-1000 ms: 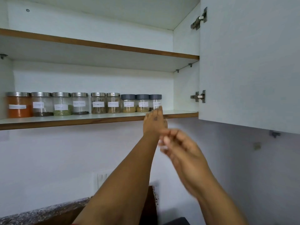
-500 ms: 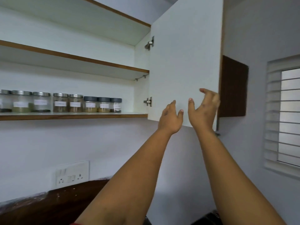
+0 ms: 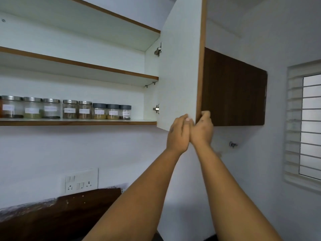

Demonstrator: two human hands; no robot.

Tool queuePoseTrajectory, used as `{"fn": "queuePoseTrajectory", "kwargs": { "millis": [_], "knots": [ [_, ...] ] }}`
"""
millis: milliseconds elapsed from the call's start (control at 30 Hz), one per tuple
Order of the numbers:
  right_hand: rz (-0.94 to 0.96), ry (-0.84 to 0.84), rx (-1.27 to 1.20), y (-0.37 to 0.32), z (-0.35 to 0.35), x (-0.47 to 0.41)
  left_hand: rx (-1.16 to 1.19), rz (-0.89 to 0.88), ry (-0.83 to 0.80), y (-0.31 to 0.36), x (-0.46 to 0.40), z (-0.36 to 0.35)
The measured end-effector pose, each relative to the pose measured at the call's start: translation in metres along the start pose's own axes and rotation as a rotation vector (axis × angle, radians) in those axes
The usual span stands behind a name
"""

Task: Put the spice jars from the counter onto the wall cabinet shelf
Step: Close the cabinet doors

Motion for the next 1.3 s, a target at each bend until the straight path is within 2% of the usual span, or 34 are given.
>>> {"fn": "queuePoseTrajectory", "kwargs": {
  "millis": [133, 200, 433, 533, 633, 800, 933, 1033, 1200, 1300],
  "knots": [
    [0.25, 0.049, 0.028, -0.051, -0.046, 0.04, 0.062, -0.119, 0.201, -0.025, 0.008, 0.071],
    [0.321, 0.036, -0.015, -0.075, -0.078, 0.056, 0.004, -0.164, 0.219, -0.038, -0.001, 0.111],
    [0.363, -0.087, -0.233, -0.134, -0.207, 0.105, -0.276, -0.242, 0.27, -0.081, -0.015, 0.253],
    [0.408, -0.154, -0.167, -0.154, -0.264, 0.117, -0.473, -0.289, 0.299, -0.098, -0.017, 0.3],
    [0.489, -0.188, -0.051, -0.171, -0.314, 0.123, -0.633, -0.303, 0.258, -0.119, -0.026, 0.332],
    [0.587, -0.24, 0.11, -0.18, -0.381, 0.126, -0.812, -0.26, 0.185, -0.163, -0.046, 0.369],
    [0.702, -0.283, 0.269, -0.183, -0.43, 0.122, -1.004, -0.099, 0.141, -0.192, -0.07, 0.389],
    [0.712, -0.337, 0.329, -0.185, -0.458, 0.118, -1.119, -0.052, 0.118, -0.208, -0.087, 0.394],
    [0.746, -0.331, 0.404, -0.172, -0.489, 0.113, -1.143, -0.022, 0.141, -0.236, -0.096, 0.393],
    [0.774, -0.243, 0.411, -0.166, -0.496, 0.109, -1.149, -0.024, 0.182, -0.248, -0.095, 0.389]
  ]
}}
Point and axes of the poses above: each hand's wrist, its own x-axis away from the middle knuckle, its own z-axis out of the back of the hand, y = z × x, the point moved 8 cm from there along -x, towards the middle knuckle, and after that the axes turned 5 degrees about -z, right-handed, at the moved point
